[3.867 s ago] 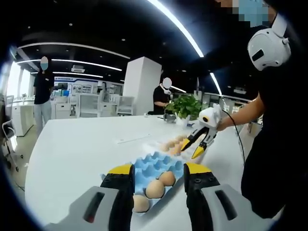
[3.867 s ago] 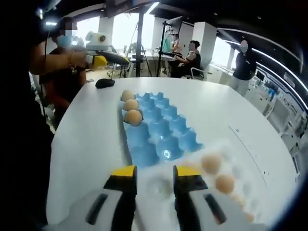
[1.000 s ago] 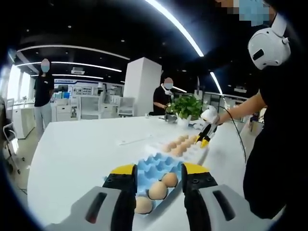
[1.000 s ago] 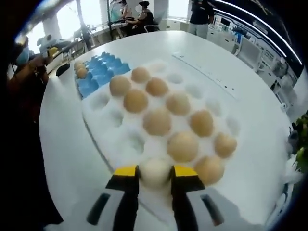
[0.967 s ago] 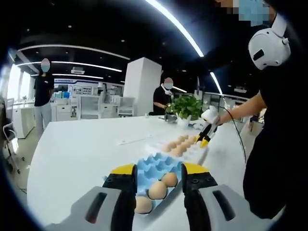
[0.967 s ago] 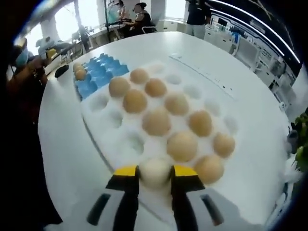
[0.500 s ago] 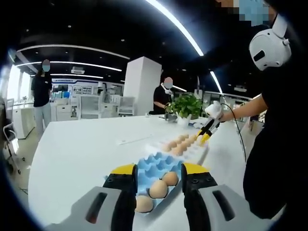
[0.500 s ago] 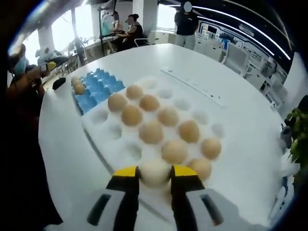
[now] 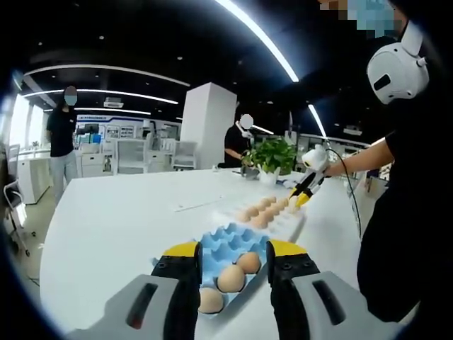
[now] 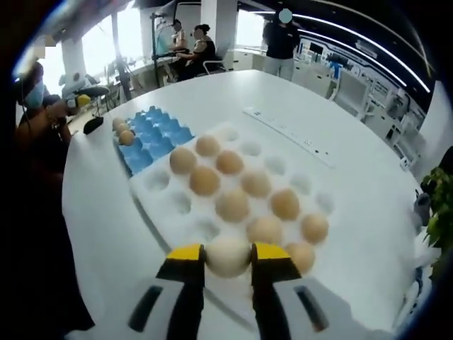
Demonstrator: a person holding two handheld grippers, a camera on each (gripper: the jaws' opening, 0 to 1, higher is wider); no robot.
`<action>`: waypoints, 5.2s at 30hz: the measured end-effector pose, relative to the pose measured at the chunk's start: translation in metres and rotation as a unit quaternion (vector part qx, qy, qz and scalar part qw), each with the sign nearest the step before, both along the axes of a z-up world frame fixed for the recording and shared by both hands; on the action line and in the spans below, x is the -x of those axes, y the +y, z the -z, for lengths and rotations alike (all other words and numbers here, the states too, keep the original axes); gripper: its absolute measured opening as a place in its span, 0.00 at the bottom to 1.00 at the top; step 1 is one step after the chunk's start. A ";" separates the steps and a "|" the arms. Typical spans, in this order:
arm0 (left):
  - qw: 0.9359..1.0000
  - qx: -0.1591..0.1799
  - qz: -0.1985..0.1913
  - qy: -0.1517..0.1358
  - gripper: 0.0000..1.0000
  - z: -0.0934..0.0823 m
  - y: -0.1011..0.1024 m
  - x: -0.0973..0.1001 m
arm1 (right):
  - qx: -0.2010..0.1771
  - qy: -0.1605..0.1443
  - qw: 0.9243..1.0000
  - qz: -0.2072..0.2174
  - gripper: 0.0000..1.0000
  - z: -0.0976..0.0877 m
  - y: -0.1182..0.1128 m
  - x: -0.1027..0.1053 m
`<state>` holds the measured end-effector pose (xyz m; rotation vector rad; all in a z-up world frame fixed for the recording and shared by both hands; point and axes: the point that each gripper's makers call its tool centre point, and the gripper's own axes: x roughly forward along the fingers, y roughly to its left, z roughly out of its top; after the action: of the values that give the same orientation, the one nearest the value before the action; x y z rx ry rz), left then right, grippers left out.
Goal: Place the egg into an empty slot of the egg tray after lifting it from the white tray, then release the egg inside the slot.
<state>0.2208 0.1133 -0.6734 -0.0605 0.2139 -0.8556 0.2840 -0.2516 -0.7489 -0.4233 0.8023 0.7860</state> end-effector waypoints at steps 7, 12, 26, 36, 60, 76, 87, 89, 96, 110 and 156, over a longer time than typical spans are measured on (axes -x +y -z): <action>1.000 -0.001 0.000 0.001 0.36 0.000 0.000 0.000 | -0.029 0.002 0.999 -0.035 0.24 -0.001 0.037 0.001; 1.000 -0.002 0.000 0.001 0.36 0.000 0.000 0.001 | -0.045 -0.003 0.997 -0.061 0.24 -0.001 0.060 -0.002; 1.000 -0.005 0.001 0.001 0.37 0.001 0.002 -0.003 | -0.084 0.008 0.986 -0.144 0.25 -0.002 0.138 0.010; 1.000 -0.005 -0.001 0.002 0.37 0.002 0.003 -0.003 | -0.098 0.016 0.976 -0.192 0.25 0.003 0.182 0.019; 1.000 -0.004 -0.002 0.004 0.36 0.001 0.003 -0.003 | -0.117 0.032 0.965 -0.231 0.25 0.015 0.235 0.023; 1.000 -0.004 -0.003 0.007 0.35 0.003 0.004 -0.001 | -0.107 0.035 0.963 -0.244 0.25 0.028 0.247 0.023; 1.000 -0.004 -0.004 0.009 0.35 0.004 0.006 -0.001 | -0.094 0.011 0.957 -0.273 0.25 0.037 0.251 0.024; 1.000 -0.004 -0.004 0.010 0.35 0.004 0.007 -0.001 | -0.093 0.004 0.955 -0.282 0.25 0.037 0.251 0.024; 1.000 -0.005 -0.003 0.008 0.35 0.004 0.005 -0.002 | -0.087 -0.023 0.946 -0.312 0.26 0.038 0.247 0.028; 1.000 -0.007 -0.002 0.003 0.35 0.000 0.001 -0.003 | -0.081 -0.049 0.933 -0.347 0.28 0.039 0.246 0.031; 1.000 -0.011 0.001 0.003 0.37 -0.001 0.000 -0.002 | -0.113 -0.058 0.960 -0.249 0.41 0.011 0.179 0.024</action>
<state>0.2228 0.1134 -0.6728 -0.0418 0.2303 -0.8553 0.2597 -0.0723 -0.7602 -0.4681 0.4882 1.2962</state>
